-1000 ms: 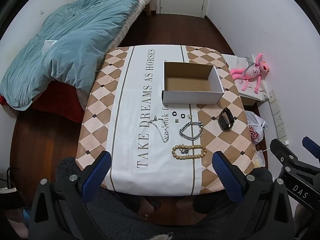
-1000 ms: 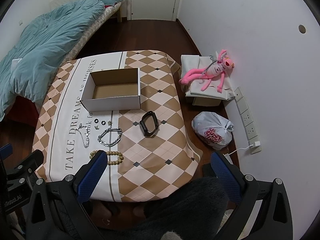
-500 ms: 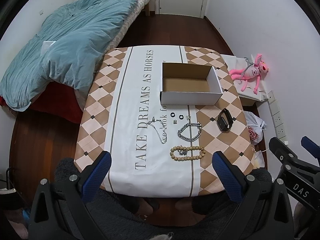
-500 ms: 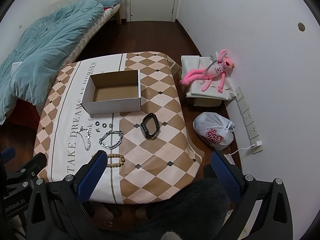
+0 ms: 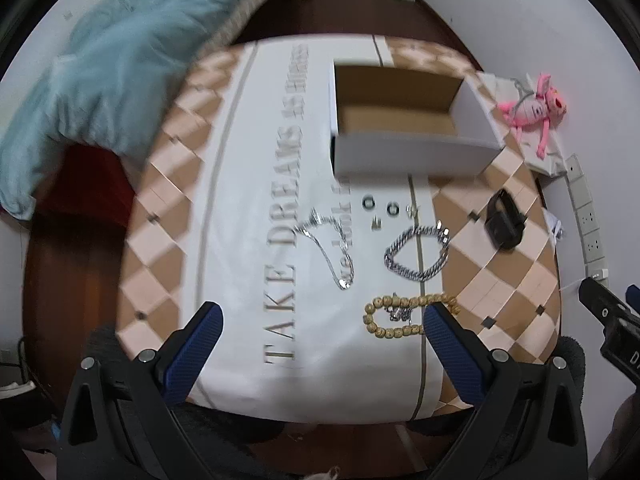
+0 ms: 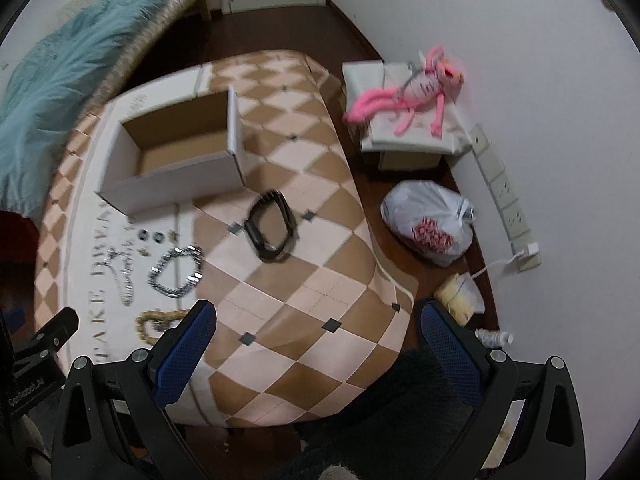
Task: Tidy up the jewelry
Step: 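Grasp the wooden bead bracelet with the left tool while the right tool approaches the black watch band, then grasp the black watch band with the right tool while the left tool holds the bead bracelet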
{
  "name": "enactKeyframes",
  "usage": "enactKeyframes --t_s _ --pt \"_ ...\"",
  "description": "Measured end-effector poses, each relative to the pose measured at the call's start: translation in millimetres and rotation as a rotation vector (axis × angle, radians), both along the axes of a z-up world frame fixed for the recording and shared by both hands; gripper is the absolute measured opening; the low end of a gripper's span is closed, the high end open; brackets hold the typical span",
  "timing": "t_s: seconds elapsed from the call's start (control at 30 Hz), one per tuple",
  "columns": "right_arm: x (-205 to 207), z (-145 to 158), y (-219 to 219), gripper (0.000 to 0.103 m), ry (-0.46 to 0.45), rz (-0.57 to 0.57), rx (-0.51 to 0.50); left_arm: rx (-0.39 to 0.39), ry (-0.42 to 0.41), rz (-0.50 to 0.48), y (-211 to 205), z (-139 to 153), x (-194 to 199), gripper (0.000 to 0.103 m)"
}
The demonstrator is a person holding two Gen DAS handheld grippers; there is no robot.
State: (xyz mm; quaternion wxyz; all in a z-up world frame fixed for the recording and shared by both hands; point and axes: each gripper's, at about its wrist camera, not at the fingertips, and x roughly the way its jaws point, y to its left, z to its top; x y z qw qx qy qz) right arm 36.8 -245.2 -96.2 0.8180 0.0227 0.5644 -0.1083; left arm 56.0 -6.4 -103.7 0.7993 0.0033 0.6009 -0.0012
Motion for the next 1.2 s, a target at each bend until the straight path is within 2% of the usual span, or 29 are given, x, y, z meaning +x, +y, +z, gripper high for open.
enactKeyframes --t_s 0.1,0.23,0.3,0.4,0.5,0.67,0.77,0.8,0.83,0.9,1.03,1.2 --pt "5 -28 -7 0.098 0.038 -0.011 0.009 -0.021 0.045 -0.012 -2 -25 2 0.099" --pt "11 -59 -10 0.093 0.084 -0.010 0.012 -0.040 0.101 -0.031 -7 -50 2 0.082" --pt "12 -72 -10 0.090 0.099 -0.005 0.020 -0.057 0.127 -0.036 -10 -62 1 0.082" --pt "14 -89 -10 0.085 0.122 0.001 0.019 -0.074 0.146 -0.049 -15 -72 -1 0.082" --pt "16 -100 -11 0.082 0.140 -0.001 0.027 -0.088 0.159 -0.062 -19 -79 -2 0.067" --pt "18 -110 -13 0.079 0.156 -0.005 0.039 -0.083 0.134 -0.078 -27 -83 -1 0.065" --pt "17 -113 -12 0.079 0.160 -0.002 0.035 -0.066 0.109 -0.104 -33 -80 -1 0.052" --pt "19 -114 -13 0.079 0.159 -0.002 0.035 -0.075 0.098 -0.116 -35 -78 -2 0.040" --pt "18 -115 -13 0.079 0.160 -0.001 0.033 -0.087 0.091 -0.124 -36 -78 -1 0.022" --pt "18 -114 -12 0.079 0.160 -0.002 0.035 -0.087 0.090 -0.135 -36 -80 0 0.006" --pt "18 -113 -11 0.077 0.158 -0.001 0.043 -0.117 0.078 -0.121 -34 -80 6 0.006" --pt "21 -102 -11 0.076 0.141 -0.001 0.080 -0.148 0.031 -0.106 -17 -64 -2 0.006"
